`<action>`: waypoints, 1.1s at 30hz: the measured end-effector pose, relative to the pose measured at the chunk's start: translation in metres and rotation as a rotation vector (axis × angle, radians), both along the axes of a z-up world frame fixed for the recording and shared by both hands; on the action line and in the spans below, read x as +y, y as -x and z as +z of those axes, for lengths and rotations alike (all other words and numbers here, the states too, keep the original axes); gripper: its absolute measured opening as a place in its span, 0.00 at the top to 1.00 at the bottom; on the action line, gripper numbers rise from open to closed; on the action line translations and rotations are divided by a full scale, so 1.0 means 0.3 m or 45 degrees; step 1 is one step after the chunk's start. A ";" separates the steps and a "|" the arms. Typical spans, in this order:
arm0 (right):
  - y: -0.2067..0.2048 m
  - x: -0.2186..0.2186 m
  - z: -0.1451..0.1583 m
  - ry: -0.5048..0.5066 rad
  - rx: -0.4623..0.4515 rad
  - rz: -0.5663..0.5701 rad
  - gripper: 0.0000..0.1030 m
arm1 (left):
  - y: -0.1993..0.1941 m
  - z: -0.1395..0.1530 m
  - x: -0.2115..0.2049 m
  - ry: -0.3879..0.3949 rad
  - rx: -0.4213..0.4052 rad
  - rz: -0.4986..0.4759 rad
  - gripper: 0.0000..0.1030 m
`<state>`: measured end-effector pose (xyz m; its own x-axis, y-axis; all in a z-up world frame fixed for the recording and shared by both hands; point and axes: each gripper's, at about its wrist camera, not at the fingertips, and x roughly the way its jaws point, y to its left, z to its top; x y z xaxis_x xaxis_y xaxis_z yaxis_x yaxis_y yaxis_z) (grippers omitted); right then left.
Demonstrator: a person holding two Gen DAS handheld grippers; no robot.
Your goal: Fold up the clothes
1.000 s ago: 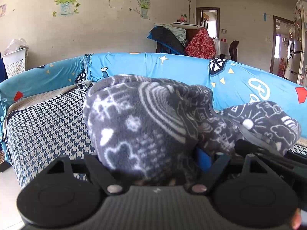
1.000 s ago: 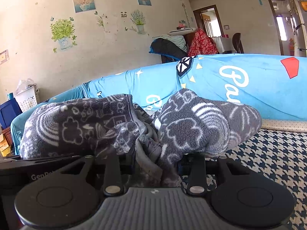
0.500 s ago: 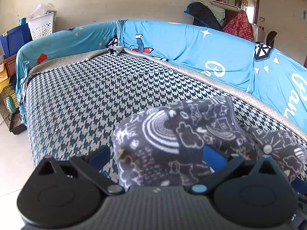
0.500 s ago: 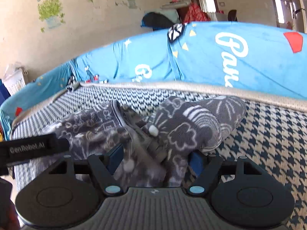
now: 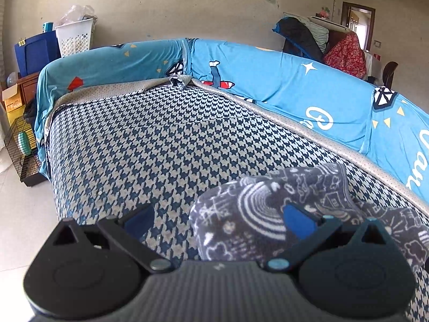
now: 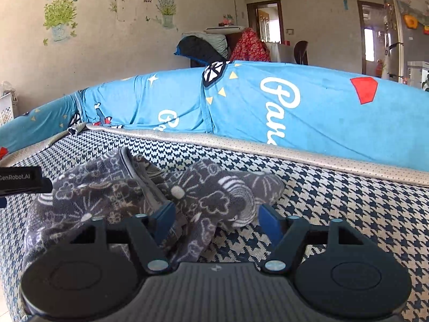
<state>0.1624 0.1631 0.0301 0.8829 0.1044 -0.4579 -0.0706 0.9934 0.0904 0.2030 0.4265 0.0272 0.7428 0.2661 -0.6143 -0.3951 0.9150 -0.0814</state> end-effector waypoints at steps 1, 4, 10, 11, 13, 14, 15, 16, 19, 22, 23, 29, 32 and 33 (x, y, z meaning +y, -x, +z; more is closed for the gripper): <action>0.010 0.003 0.009 -0.013 -0.020 0.031 0.56 | -0.001 0.001 0.012 0.015 0.003 0.009 0.00; 0.034 0.048 0.024 -0.017 -0.067 0.161 0.59 | -0.009 -0.012 0.056 0.054 0.019 0.048 0.00; 0.016 0.138 -0.061 0.054 0.034 0.273 0.59 | -0.007 -0.057 0.135 0.078 0.070 0.071 0.00; 0.005 0.143 -0.083 0.074 0.065 0.268 0.59 | -0.004 -0.064 0.156 0.081 0.078 0.069 0.00; -0.013 0.144 -0.129 0.103 0.117 0.251 0.59 | -0.010 -0.078 0.173 0.107 0.090 0.072 0.00; -0.016 0.138 -0.142 0.092 0.118 0.244 0.59 | -0.013 -0.086 0.182 0.120 0.096 0.074 0.00; -0.020 0.134 -0.149 0.080 0.121 0.240 0.59 | -0.016 -0.093 0.190 0.132 0.102 0.076 0.00; -0.023 0.133 -0.152 0.073 0.126 0.238 0.59 | -0.018 -0.098 0.193 0.134 0.110 0.075 0.00; -0.032 0.118 -0.162 0.045 0.141 0.226 0.55 | -0.023 -0.119 0.208 0.163 0.134 0.076 0.00; -0.034 0.106 -0.162 0.022 0.151 0.219 0.55 | -0.032 -0.143 0.238 0.258 0.152 0.097 0.00; -0.032 0.108 -0.156 0.026 0.152 0.216 0.55 | -0.033 -0.151 0.249 0.301 0.157 0.108 0.00; -0.007 0.109 -0.104 0.050 0.126 0.224 0.54 | -0.007 -0.105 0.224 0.317 0.139 0.128 0.00; 0.015 0.095 -0.071 0.045 0.119 0.224 0.54 | 0.022 -0.058 0.165 0.294 0.117 0.064 0.00; 0.026 0.090 -0.061 0.038 0.117 0.228 0.54 | 0.033 -0.047 0.146 0.301 0.115 0.034 0.00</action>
<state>0.1547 0.1902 0.0117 0.8056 0.2412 -0.5411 -0.2395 0.9680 0.0751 0.1932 0.4705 0.0131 0.6770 0.1260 -0.7251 -0.4340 0.8640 -0.2551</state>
